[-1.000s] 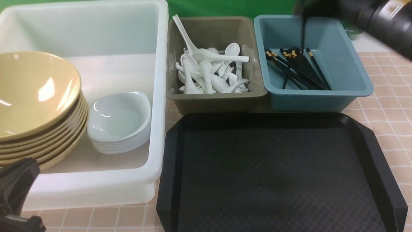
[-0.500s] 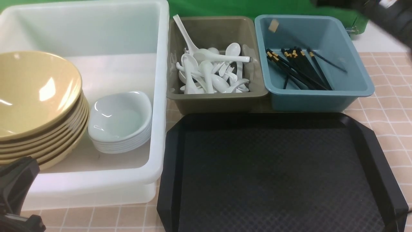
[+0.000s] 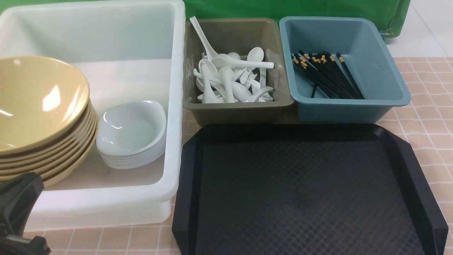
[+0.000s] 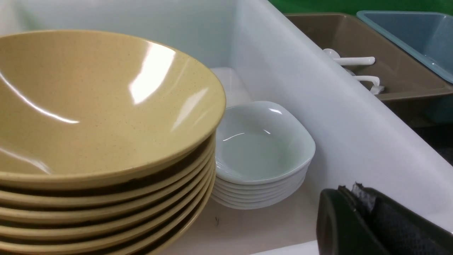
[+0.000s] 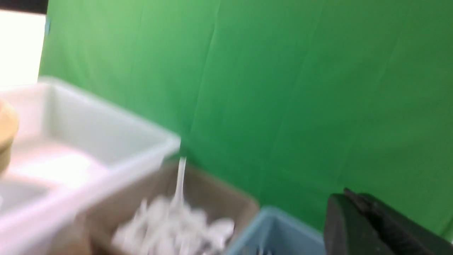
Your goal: On brown table put chopsticks spoon bowls plates into blue grey white boxes.
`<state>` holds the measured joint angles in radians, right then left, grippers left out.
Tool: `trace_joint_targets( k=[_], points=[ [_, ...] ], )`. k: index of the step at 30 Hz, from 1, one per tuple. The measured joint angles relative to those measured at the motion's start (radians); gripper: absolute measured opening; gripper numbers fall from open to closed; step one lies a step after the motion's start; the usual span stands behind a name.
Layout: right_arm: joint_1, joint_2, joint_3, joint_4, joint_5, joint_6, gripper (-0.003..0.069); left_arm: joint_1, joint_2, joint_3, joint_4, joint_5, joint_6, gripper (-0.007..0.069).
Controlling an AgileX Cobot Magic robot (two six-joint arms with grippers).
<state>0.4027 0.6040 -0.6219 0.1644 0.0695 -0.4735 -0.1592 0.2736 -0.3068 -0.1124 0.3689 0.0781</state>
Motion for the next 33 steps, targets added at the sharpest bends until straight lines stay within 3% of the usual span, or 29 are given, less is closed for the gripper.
trace_joint_targets(
  k=[10,15,17,26,28,33],
  points=[
    [-0.001,-0.289,0.526,0.0,-0.048,0.007,0.0038,0.0,0.0,0.0,0.0,0.0,0.0,0.0001],
    [-0.037,-0.3,0.648,0.006,-0.143,0.169,0.0038,0.0,0.0,0.0,0.0,0.0,0.0,0.0001],
    [-0.08,-0.301,0.649,0.02,-0.183,0.209,0.0038,0.0,0.0,0.0,0.0,-0.001,0.0,0.0001],
    [-0.343,-0.455,0.65,-0.015,-0.245,0.158,0.0041,0.0,-0.001,0.0,0.0,0.0,0.0,0.0001],
    [-0.412,-0.541,0.65,-0.044,-0.179,0.158,0.0043,0.0,-0.001,0.0,0.0,0.0,0.0,0.0001],
    [-0.457,-0.612,0.65,-0.078,-0.005,0.189,0.0046,0.0,-0.001,0.0,0.0,0.0,0.0,0.0001]
  ],
)
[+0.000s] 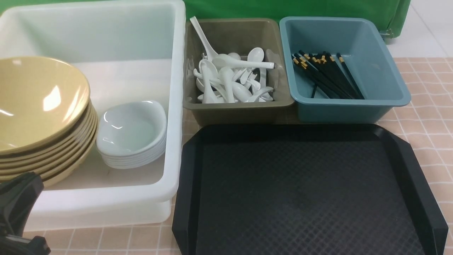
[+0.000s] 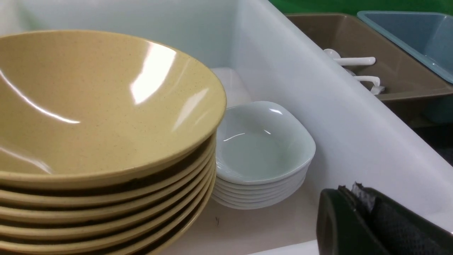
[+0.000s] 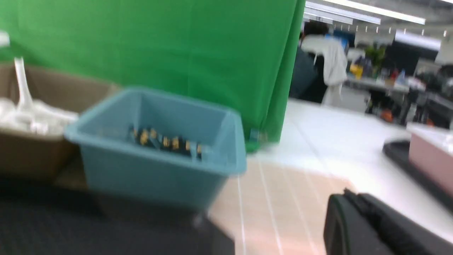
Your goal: On brown table put chopsticks spoon bowls plates into blue grey white boxes.
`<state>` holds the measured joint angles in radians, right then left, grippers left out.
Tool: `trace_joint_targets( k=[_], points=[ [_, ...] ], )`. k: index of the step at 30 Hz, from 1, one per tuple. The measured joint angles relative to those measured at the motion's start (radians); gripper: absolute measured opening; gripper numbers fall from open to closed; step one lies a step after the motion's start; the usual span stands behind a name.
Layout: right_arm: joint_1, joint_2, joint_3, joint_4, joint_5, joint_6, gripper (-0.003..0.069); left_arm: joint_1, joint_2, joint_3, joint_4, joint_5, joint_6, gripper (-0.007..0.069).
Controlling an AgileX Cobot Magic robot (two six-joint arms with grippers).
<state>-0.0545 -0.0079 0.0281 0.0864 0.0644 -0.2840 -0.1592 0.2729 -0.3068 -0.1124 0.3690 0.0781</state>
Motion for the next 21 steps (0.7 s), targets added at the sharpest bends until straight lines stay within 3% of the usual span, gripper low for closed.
trace_joint_targets(
  k=[1,4,7,21],
  points=[
    [-0.001,-0.001,0.0,-0.005,0.008,0.005,0.0046,0.0,0.0,0.0,0.0,0.0,0.0,0.0001],
    [-0.003,-0.003,0.0,-0.086,0.19,0.182,0.0048,0.0,0.0,0.0,0.0,0.0,0.0,0.0001],
    [-0.003,-0.004,-0.001,-0.094,0.252,0.239,0.0048,0.0,0.0,0.0,0.0,0.0,0.0,0.0001],
    [-0.003,-0.003,-0.004,-0.098,0.268,0.256,0.0048,0.0,0.0,0.0,0.0,0.0,0.0,0.0001]
  ],
)
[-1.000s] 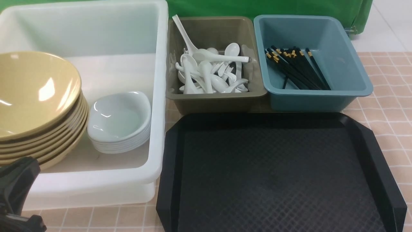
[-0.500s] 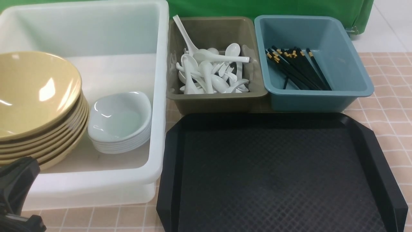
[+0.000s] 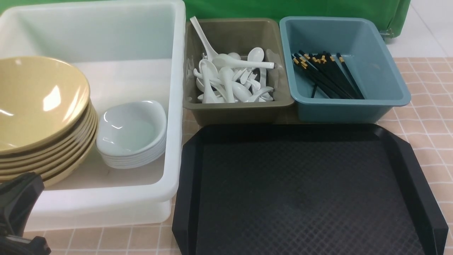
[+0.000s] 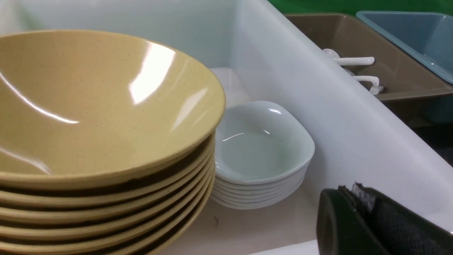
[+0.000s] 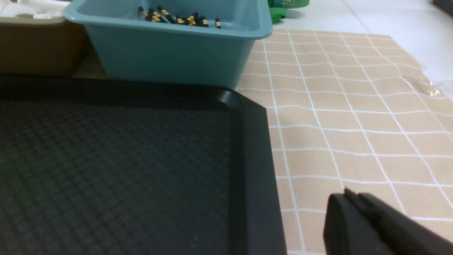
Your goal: On brown table put chopsticks spoon bowls plates into blue grey white boxes.
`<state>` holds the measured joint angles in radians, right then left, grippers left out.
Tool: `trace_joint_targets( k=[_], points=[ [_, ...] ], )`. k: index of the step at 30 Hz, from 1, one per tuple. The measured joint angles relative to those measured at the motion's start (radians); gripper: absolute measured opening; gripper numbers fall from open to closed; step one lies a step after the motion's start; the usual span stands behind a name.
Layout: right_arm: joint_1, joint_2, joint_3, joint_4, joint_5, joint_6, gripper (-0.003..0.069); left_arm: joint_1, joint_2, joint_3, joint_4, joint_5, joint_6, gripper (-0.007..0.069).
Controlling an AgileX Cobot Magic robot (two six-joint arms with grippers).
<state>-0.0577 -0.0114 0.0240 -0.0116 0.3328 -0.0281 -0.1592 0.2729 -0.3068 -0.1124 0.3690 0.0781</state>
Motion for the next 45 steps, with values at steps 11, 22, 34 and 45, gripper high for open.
trace_joint_targets(
  k=[11,22,34,45],
  points=[
    [0.0,0.0,0.0,-0.001,0.001,0.001,0.0048,0.018,-0.051,0.04,0.027,-0.006,0.0,0.0001],
    [-0.001,-0.001,0.0,-0.001,0.001,0.001,0.0048,0.22,-0.284,0.316,0.049,-0.065,-0.068,0.0001],
    [-0.001,-0.001,0.0,-0.001,0.001,0.001,0.0052,0.181,-0.284,0.332,0.007,-0.047,0.015,0.0001],
    [-0.001,-0.001,0.0,-0.001,0.001,0.001,0.0063,0.181,-0.284,0.332,0.006,-0.047,0.026,0.0001]
  ],
)
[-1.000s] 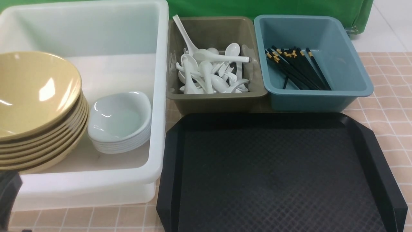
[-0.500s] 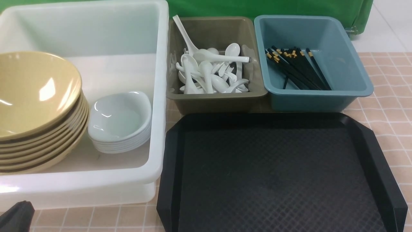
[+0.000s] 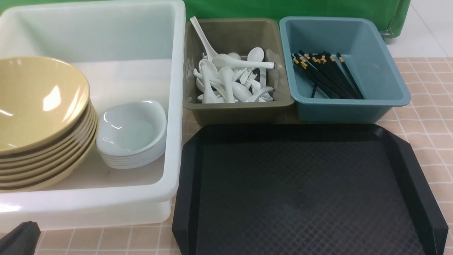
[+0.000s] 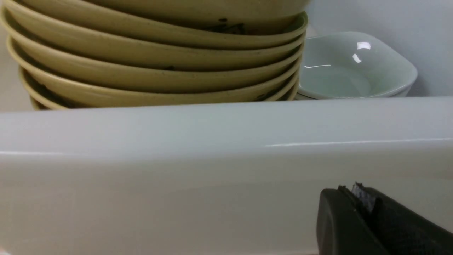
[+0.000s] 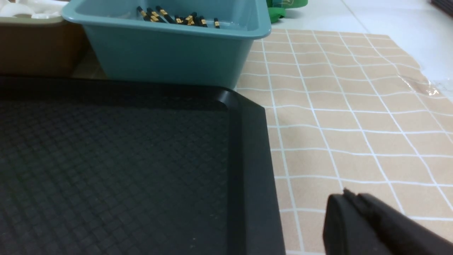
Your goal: On brown table put chopsticks spoon bowls plates into blue grey white boxes.
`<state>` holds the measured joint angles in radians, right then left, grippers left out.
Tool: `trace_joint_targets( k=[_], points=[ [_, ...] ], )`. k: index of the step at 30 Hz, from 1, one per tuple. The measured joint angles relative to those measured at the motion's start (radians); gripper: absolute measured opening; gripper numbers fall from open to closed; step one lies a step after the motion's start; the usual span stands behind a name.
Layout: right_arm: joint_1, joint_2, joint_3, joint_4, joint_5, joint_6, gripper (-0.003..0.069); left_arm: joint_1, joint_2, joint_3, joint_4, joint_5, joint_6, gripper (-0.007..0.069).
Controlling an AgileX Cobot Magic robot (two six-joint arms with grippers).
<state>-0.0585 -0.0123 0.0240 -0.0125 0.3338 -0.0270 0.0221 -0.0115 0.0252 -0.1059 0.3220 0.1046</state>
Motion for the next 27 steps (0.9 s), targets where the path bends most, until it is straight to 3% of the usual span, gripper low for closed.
trace_joint_targets(
  k=[27],
  points=[
    [0.0,0.0,0.0,0.0,0.0,0.0,0.0087,0.0,0.0,0.0,-0.002,0.001,0.0,0.0001]
  ],
)
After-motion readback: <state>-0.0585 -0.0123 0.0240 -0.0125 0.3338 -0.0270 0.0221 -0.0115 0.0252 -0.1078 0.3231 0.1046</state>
